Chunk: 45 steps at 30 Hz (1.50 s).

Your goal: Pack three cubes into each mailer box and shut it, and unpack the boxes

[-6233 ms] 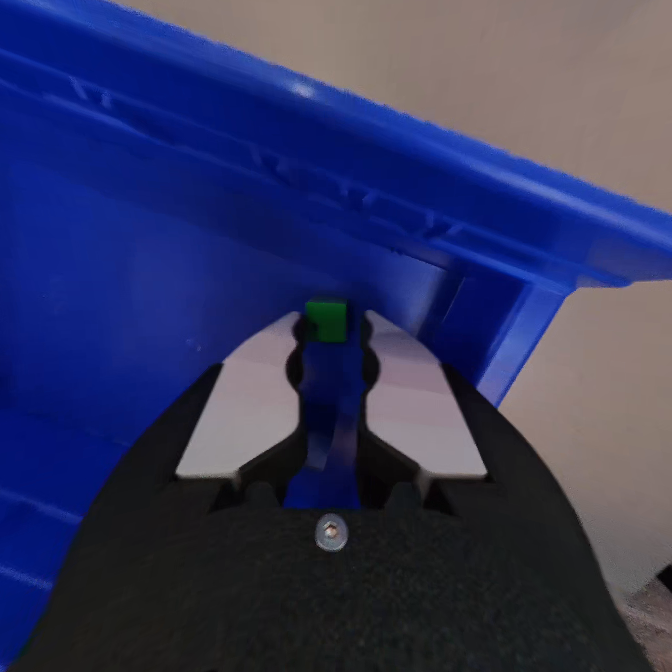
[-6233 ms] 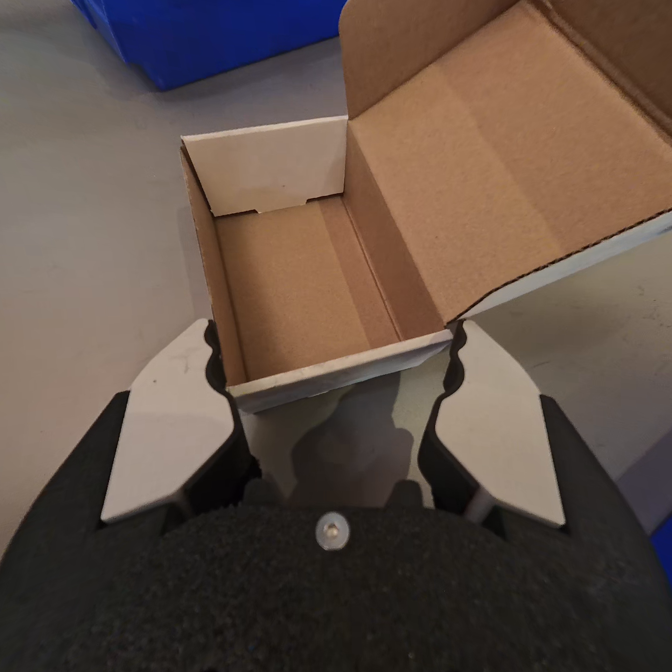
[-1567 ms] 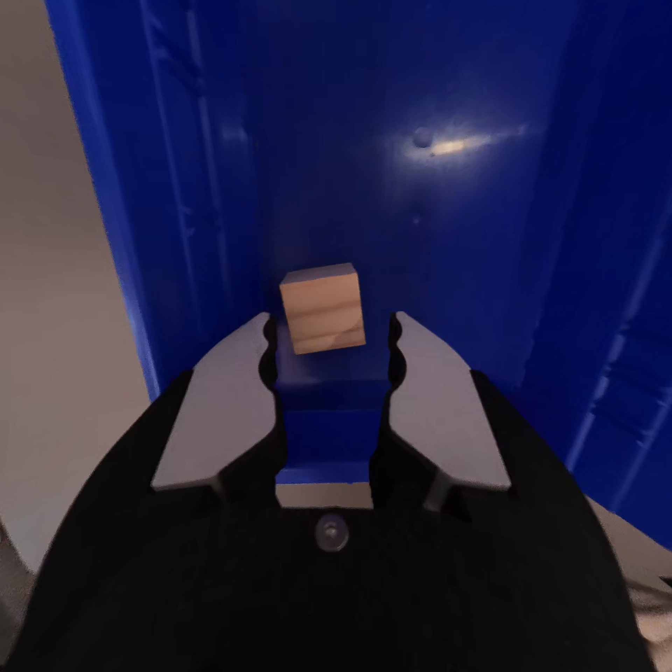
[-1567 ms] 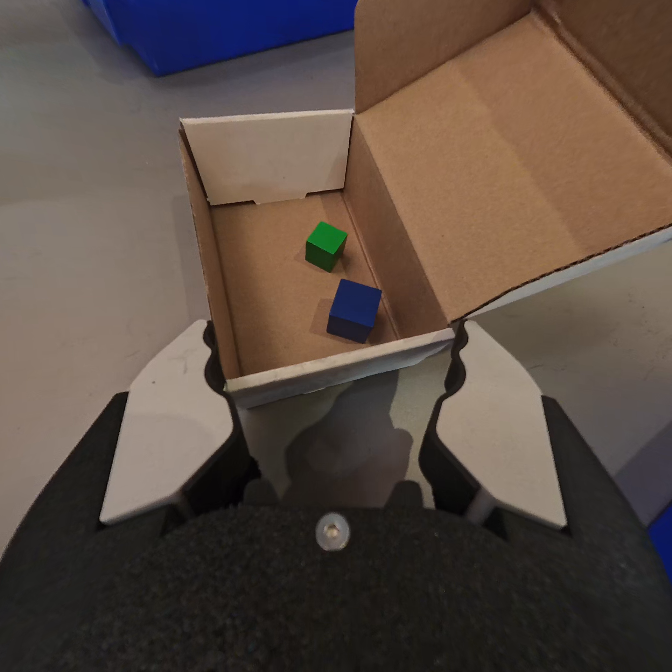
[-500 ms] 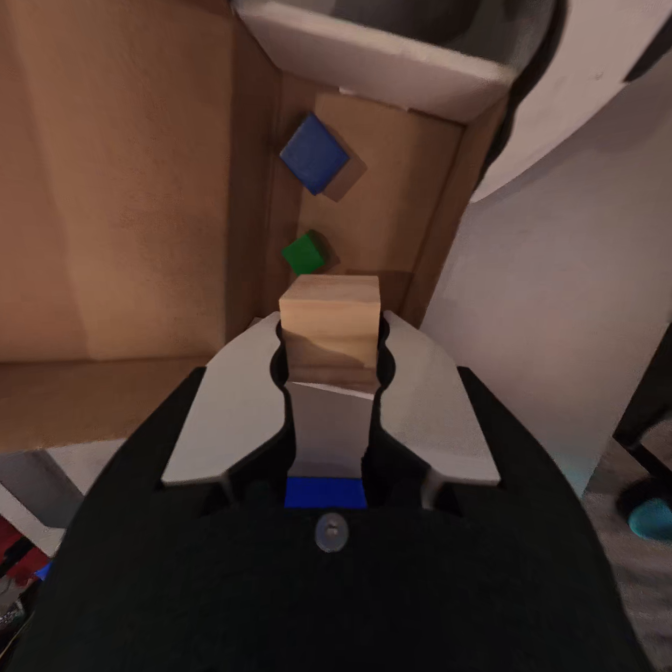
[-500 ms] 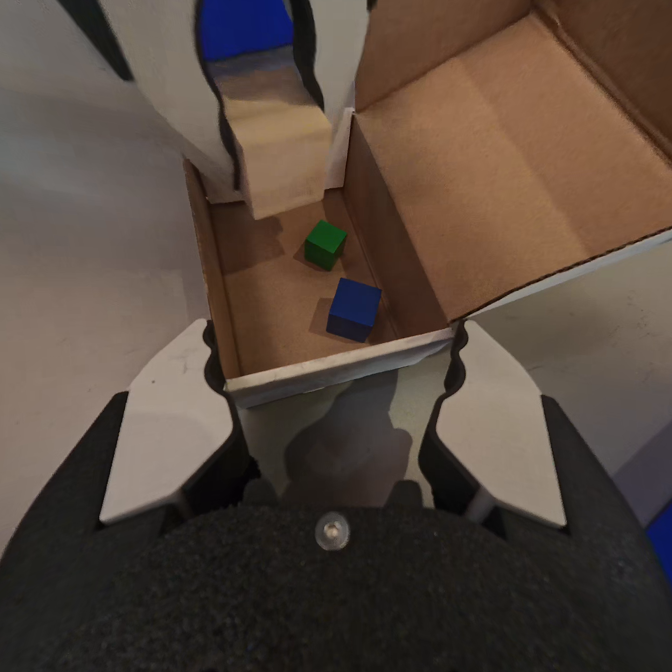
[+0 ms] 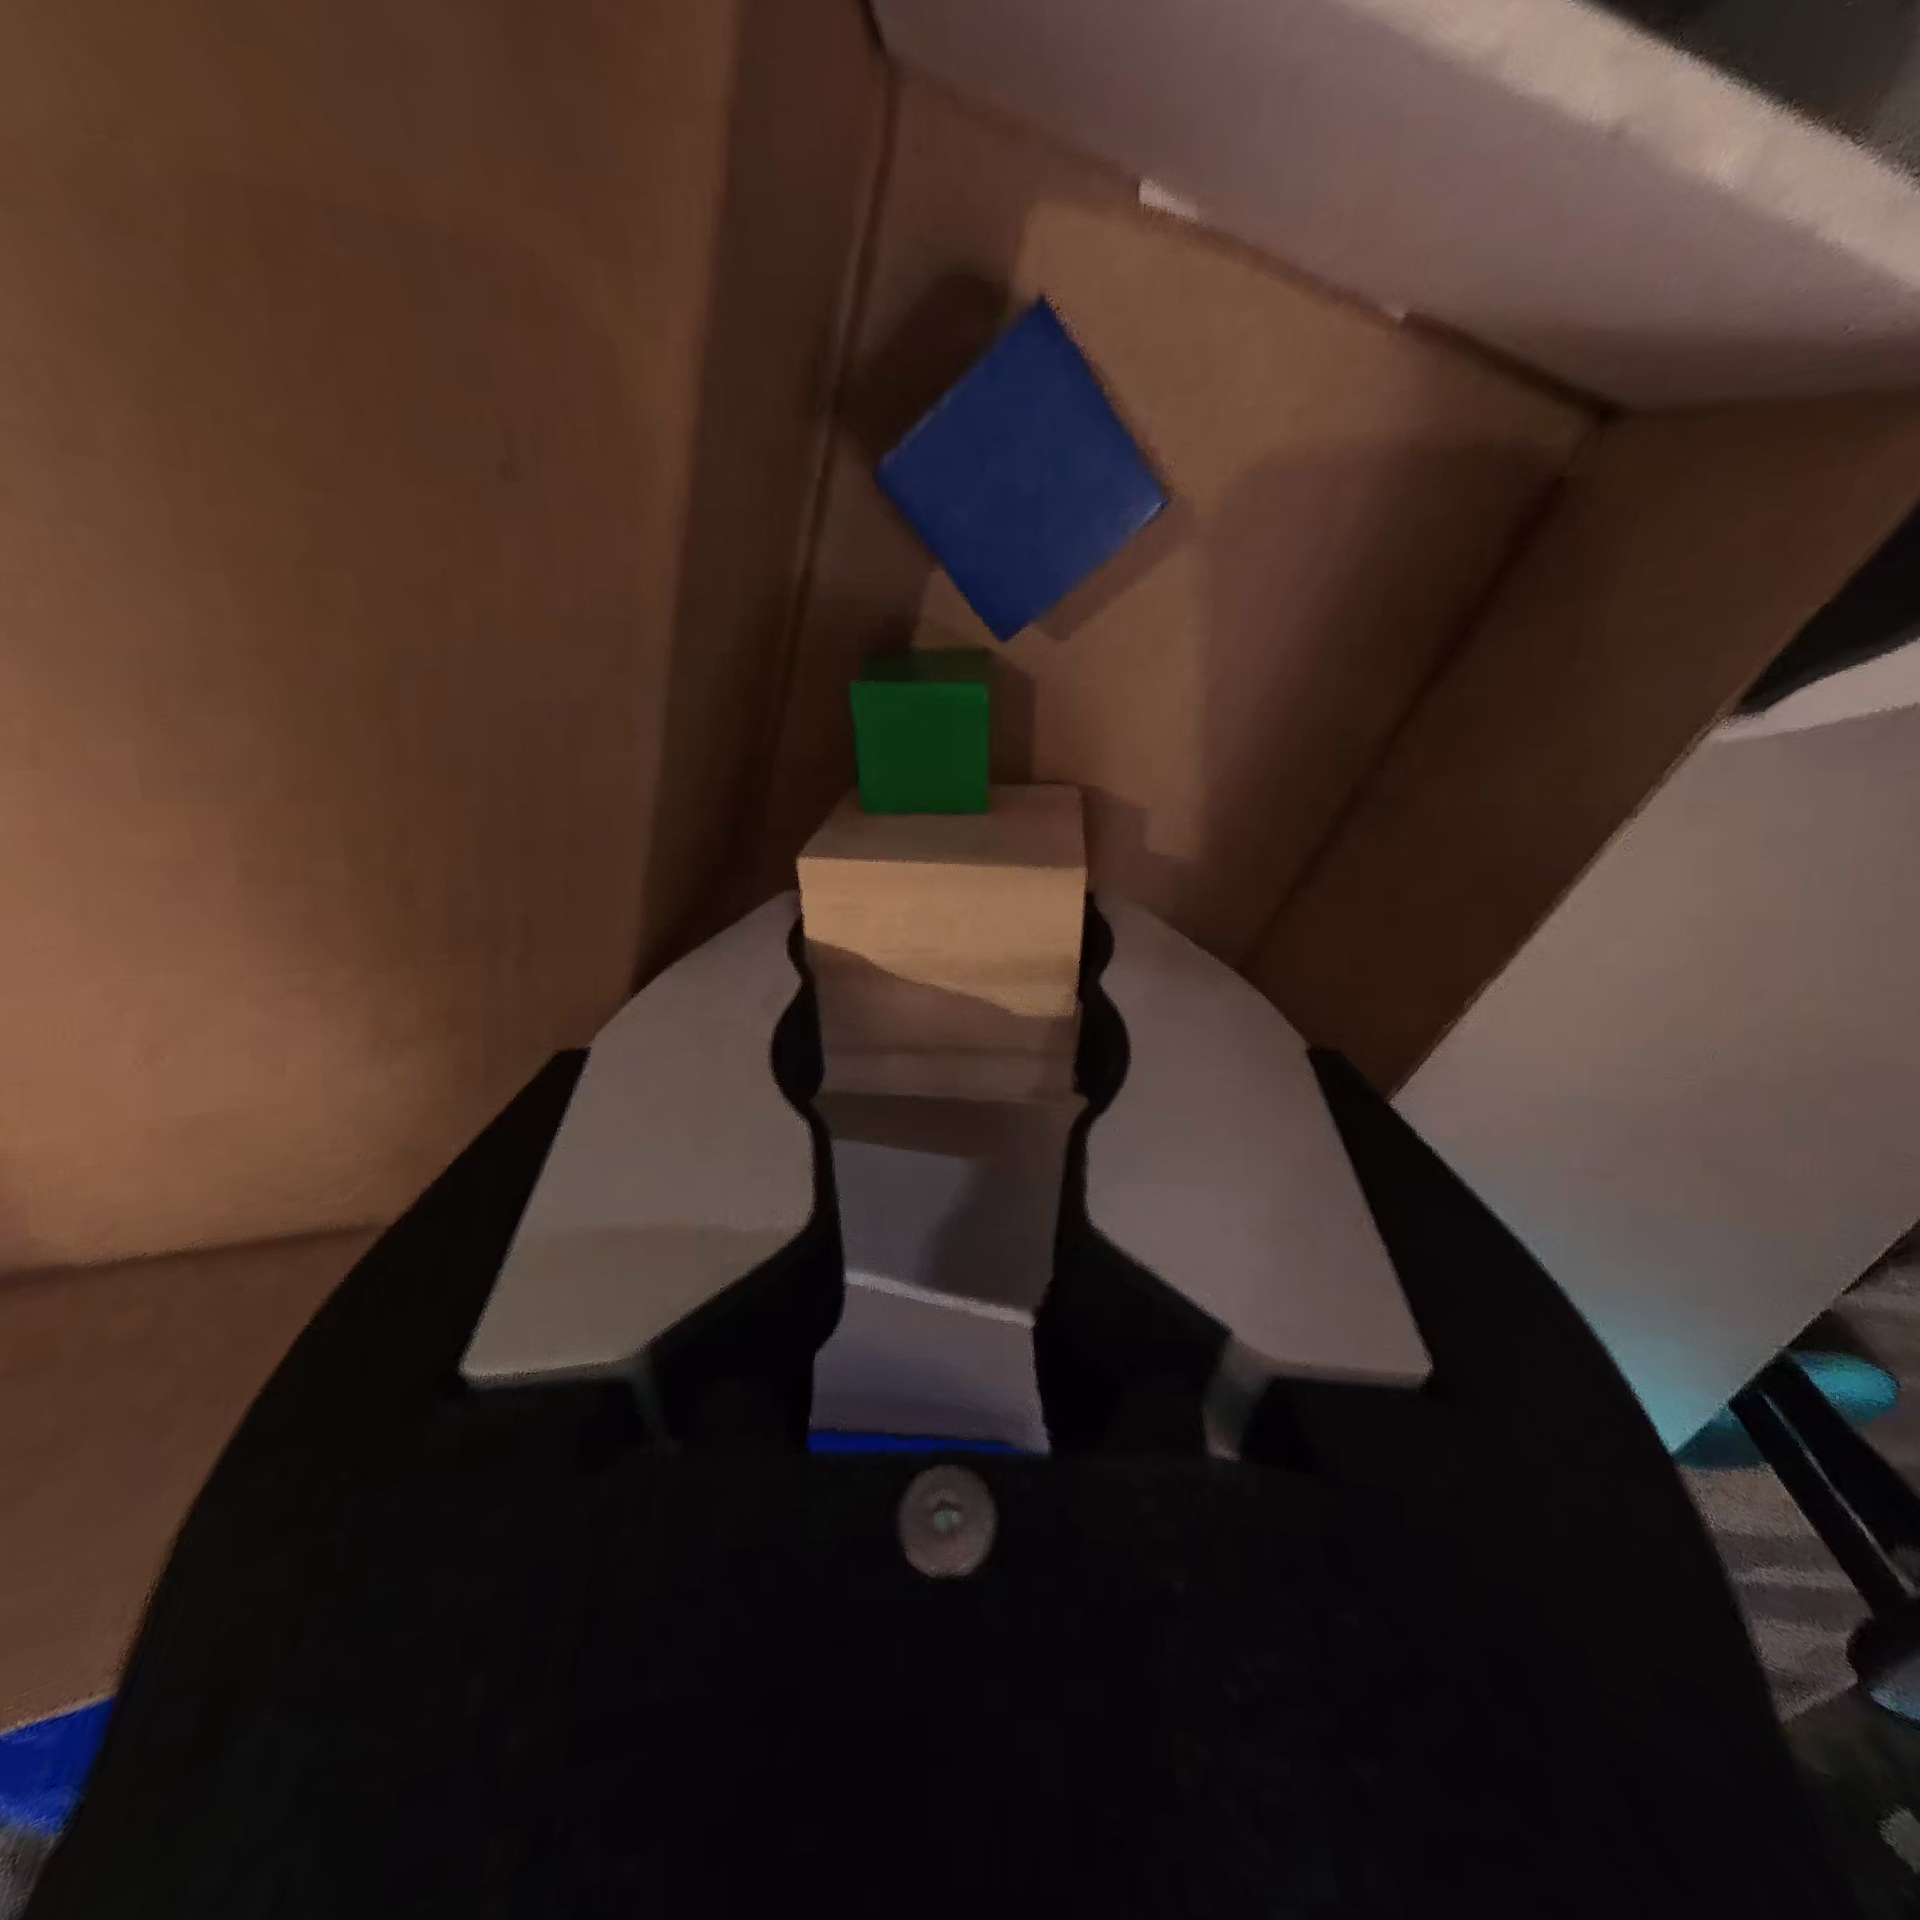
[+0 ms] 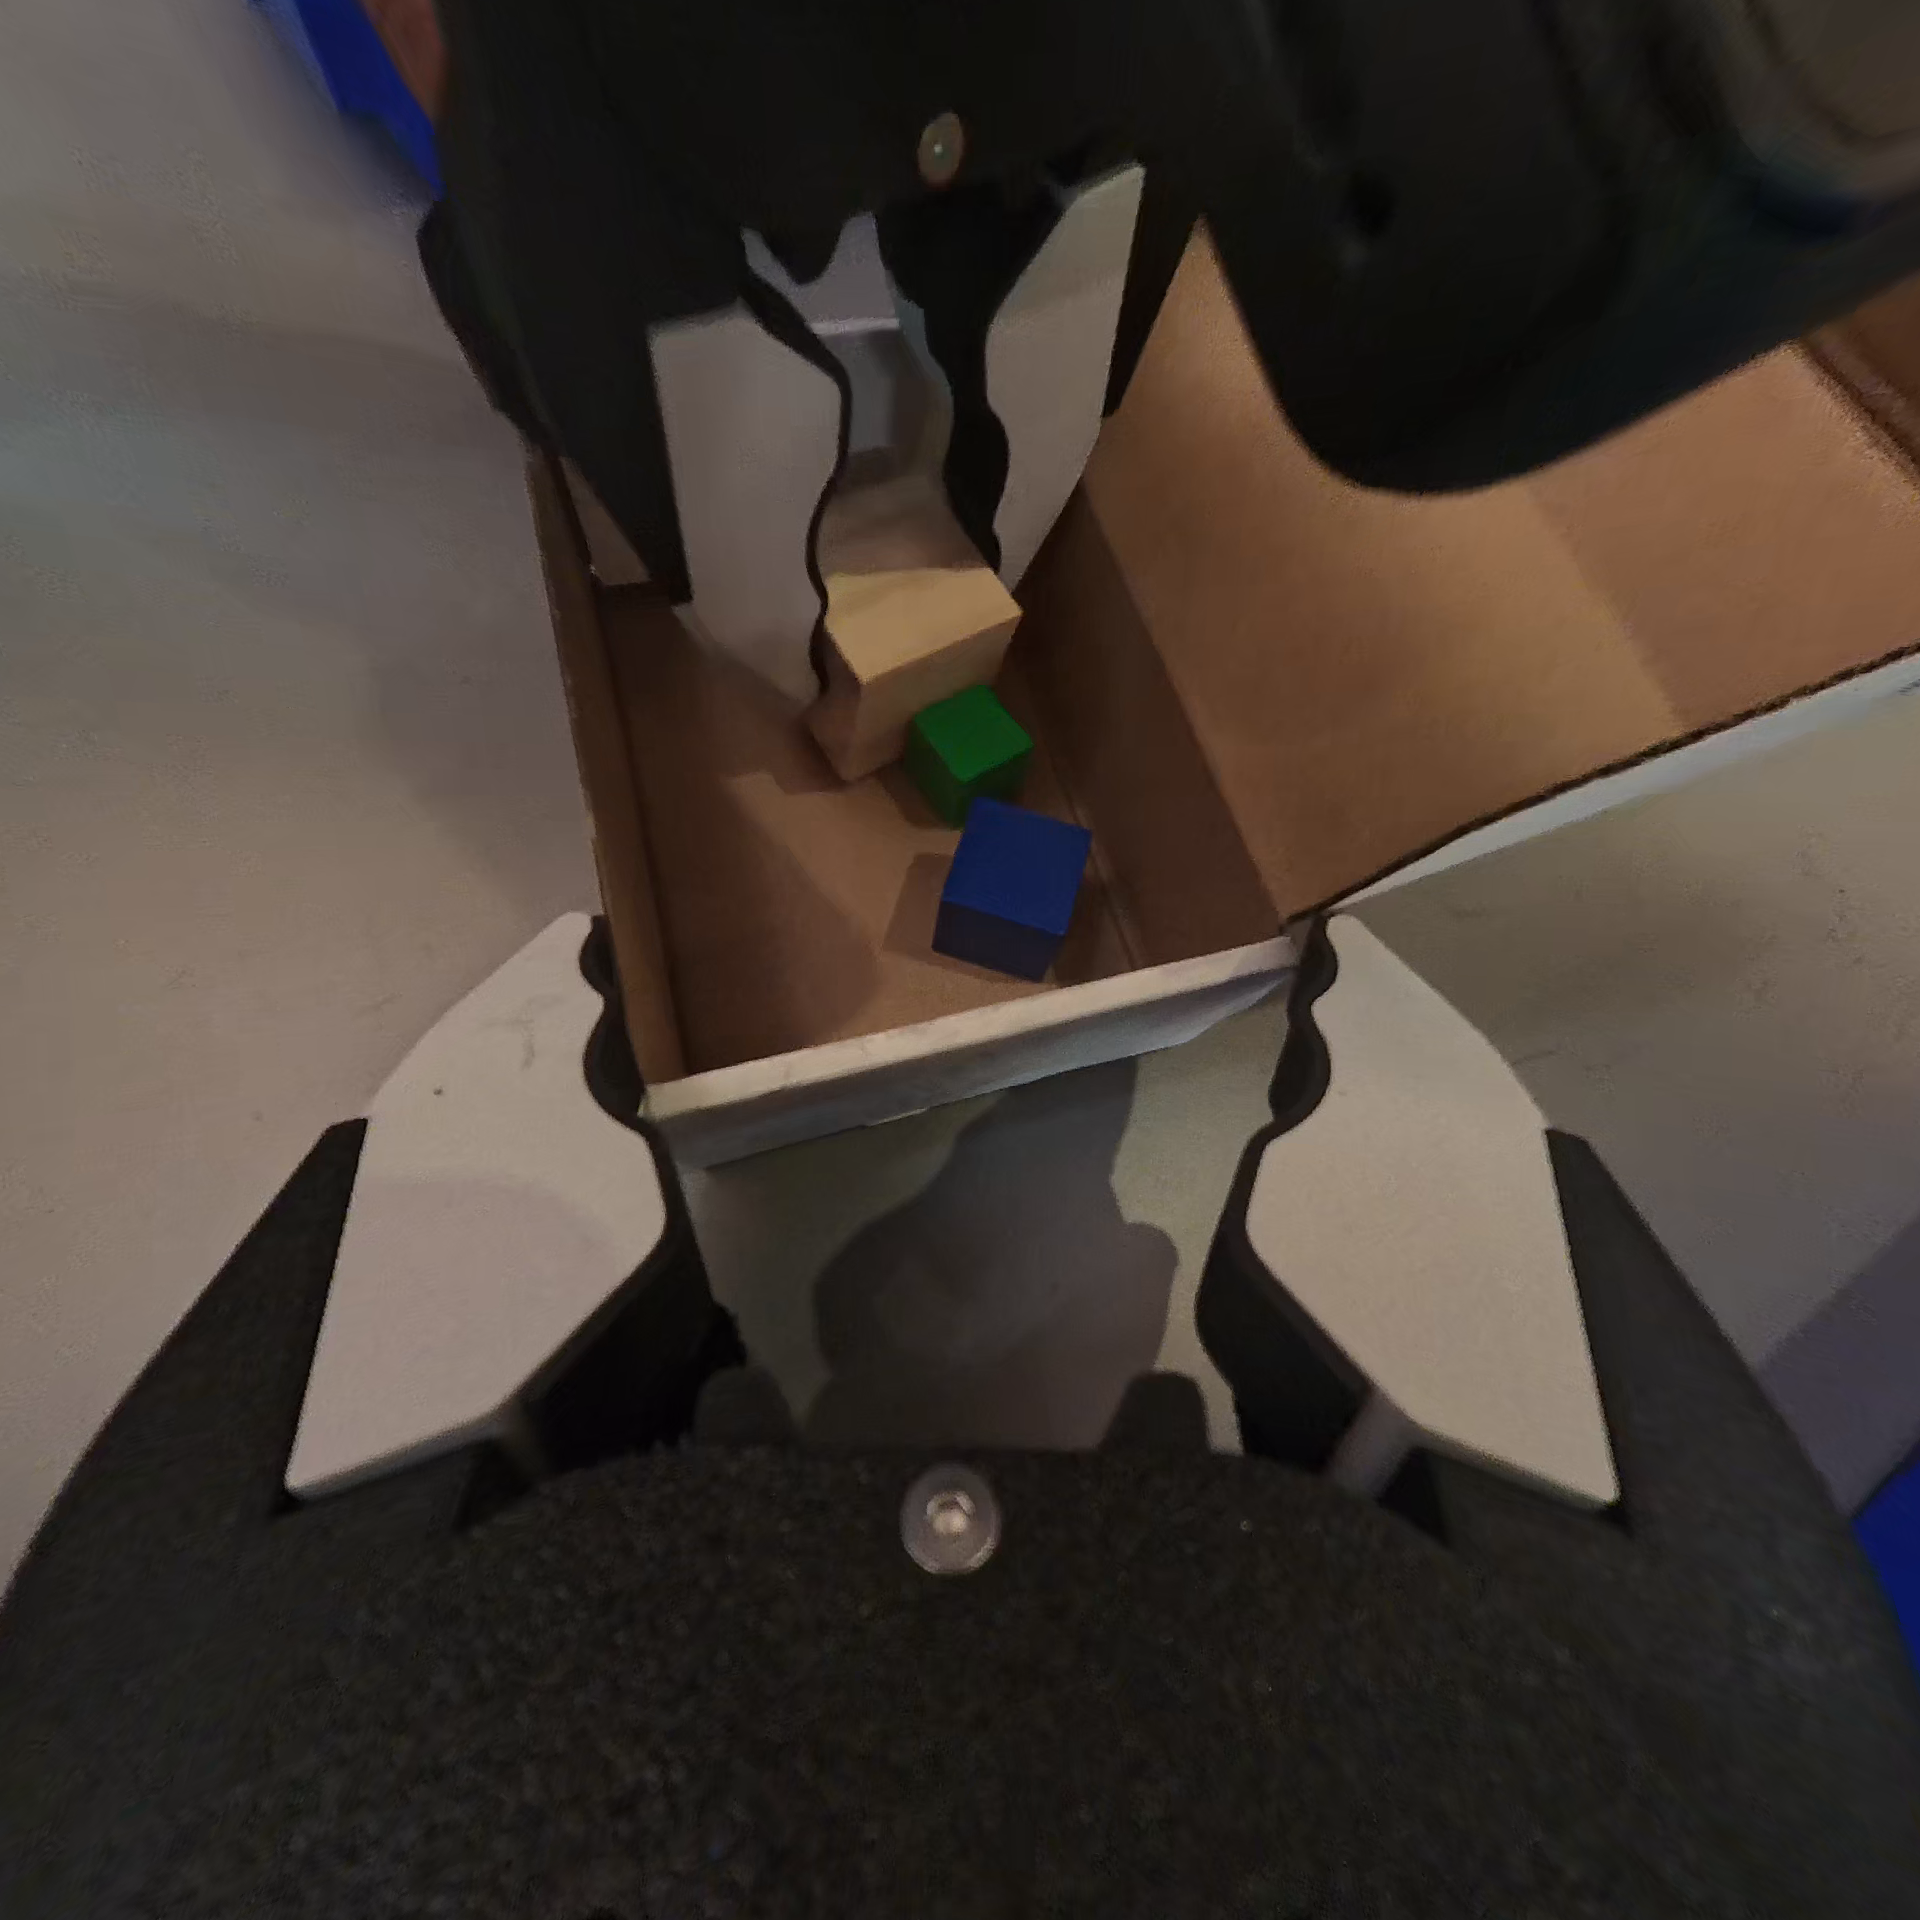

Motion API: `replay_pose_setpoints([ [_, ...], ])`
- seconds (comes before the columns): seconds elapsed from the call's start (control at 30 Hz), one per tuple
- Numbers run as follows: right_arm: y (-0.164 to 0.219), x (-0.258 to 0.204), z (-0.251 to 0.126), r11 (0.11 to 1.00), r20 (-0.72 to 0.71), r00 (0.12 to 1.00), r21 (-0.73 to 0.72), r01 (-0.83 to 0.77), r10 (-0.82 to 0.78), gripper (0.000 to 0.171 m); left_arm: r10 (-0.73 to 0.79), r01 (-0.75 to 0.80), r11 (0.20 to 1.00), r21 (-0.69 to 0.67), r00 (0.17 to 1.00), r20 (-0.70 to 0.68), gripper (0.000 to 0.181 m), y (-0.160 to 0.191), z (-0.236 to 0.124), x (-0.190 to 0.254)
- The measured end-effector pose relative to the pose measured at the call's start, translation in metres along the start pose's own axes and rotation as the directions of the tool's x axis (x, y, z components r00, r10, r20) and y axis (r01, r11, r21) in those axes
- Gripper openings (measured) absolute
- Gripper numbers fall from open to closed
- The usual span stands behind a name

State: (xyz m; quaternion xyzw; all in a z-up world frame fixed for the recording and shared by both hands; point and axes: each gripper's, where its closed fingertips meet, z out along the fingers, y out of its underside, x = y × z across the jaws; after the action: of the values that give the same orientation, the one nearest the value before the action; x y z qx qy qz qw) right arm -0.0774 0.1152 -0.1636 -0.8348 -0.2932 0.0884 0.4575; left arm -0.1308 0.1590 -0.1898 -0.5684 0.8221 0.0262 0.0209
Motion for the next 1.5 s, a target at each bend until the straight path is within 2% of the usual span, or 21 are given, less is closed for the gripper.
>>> replay_pose_setpoints([
  [0.07, 0.0, 0.0, 0.0, 1.0, 0.002, 1.0, 0.003, -0.001, 0.001, 0.119, -0.016, 0.017, 0.999, 0.04, 1.0, -0.021, 0.057, -0.003, -0.001, 0.007],
  [0.13, 0.0, 0.0, 0.0, 1.0, 0.002, 1.0, 0.002, 0.0, 0.0, 0.119, -0.065, 0.073, 0.994, 0.079, 0.993, -0.099, 0.063, 0.0, -0.01, 0.018],
  [0.17, 0.0, 0.0, 0.0, 1.0, 0.004, 1.0, 0.002, 0.005, -0.005, 0.12, -0.099, 0.116, 0.986, 0.117, 0.985, -0.141, 0.058, 0.0, -0.019, 0.023],
  [0.23, 0.0, 0.0, 0.0, 1.0, 0.013, 1.0, 0.005, 0.008, -0.008, 0.12, -0.151, 0.186, 0.948, 0.259, 0.977, -0.15, 0.071, -0.004, -0.047, 0.021],
  [0.3, -0.003, 0.003, -0.001, 0.998, 0.01, 0.999, 0.026, 0.052, -0.053, 0.12, -0.213, 0.242, 0.873, 0.424, 0.97, -0.117, 0.067, -0.002, -0.08, 0.007],
  [0.37, -0.013, 0.012, -0.01, 0.982, -0.051, 0.986, 0.094, 0.161, -0.157, 0.119, -0.366, 0.349, 0.768, 0.537, 0.927, -0.08, 0.065, 0.01, -0.107, -0.025],
  [0.4, -0.017, 0.016, -0.017, 0.98, -0.061, 0.986, 0.11, 0.164, -0.158, 0.116, -0.447, 0.418, 0.702, 0.577, 0.889, -0.1, 0.062, 0.017, -0.116, -0.04],
  [0.5, -0.03, 0.024, -0.042, 0.983, -0.022, 0.999, 0.18, 0.031, -0.027, 0.113, -0.55, 0.603, 0.496, 0.625, 0.775, -0.311, 0.069, 0.022, -0.123, -0.061],
  [0.6, -0.043, 0.043, -0.057, 0.961, -0.003, 0.995, 0.26, -0.095, 0.099, 0.102, -0.589, 0.688, 0.413, 0.597, 0.702, -0.401, 0.073, 0.027, -0.105, -0.068],
  [0.7, -0.056, 0.053, -0.051, 0.923, 0.113, 0.97, 0.302, -0.24, 0.216, 0.103, -0.547, 0.701, 0.381, 0.604, 0.697, -0.464, 0.069, 0.019, -0.095, -0.058],
  [0.87, -0.061, 0.051, -0.022, 0.916, 0.204, 0.944, 0.255, -0.308, 0.261, 0.101, -0.524, 0.665, 0.367, 0.651, 0.726, -0.446, 0.07, 0.009, -0.094, -0.044],
  [1.07, -0.053, 0.015, -0.043, 0.952, 0.101, 0.985, 0.26, -0.164, 0.142, 0.103, -0.478, 0.586, 0.359, 0.727, 0.784, -0.396, 0.067, 0.01, -0.102, 0.0],
  [1.17, -0.04, -0.012, -0.055, 0.961, 0.112, 0.987, 0.239, -0.136, 0.111, 0.101, -0.456, 0.549, 0.379, 0.745, 0.811, -0.365, 0.06, 0.015, -0.098, 0.029],
  [1.27, -0.023, -0.033, -0.058, 0.972, 0.133, 0.985, 0.195, -0.133, 0.109, 0.103, -0.456, 0.533, 0.419, 0.735, 0.823, -0.337, 0.061, 0.018, -0.083, 0.053],
  [1.37, -0.009, -0.04, -0.055, 0.978, 0.123, 0.987, 0.168, -0.125, 0.105, 0.095, -0.48, 0.502, 0.424, 0.754, 0.83, -0.284, 0.052, 0.022, -0.076, 0.062],
  [1.43, -0.006, -0.038, -0.054, 0.978, 0.112, 0.987, 0.157, -0.135, 0.118, 0.091, -0.5, 0.5, 0.448, 0.741, 0.827, -0.256, 0.055, 0.027, -0.071, 0.066],
  [1.5, -0.011, -0.03, -0.062, 0.976, 0.049, 0.993, 0.185, -0.113, 0.106, 0.081, -0.538, 0.459, 0.465, 0.757, 0.826, -0.17, 0.058, 0.035, -0.071, 0.065],
])
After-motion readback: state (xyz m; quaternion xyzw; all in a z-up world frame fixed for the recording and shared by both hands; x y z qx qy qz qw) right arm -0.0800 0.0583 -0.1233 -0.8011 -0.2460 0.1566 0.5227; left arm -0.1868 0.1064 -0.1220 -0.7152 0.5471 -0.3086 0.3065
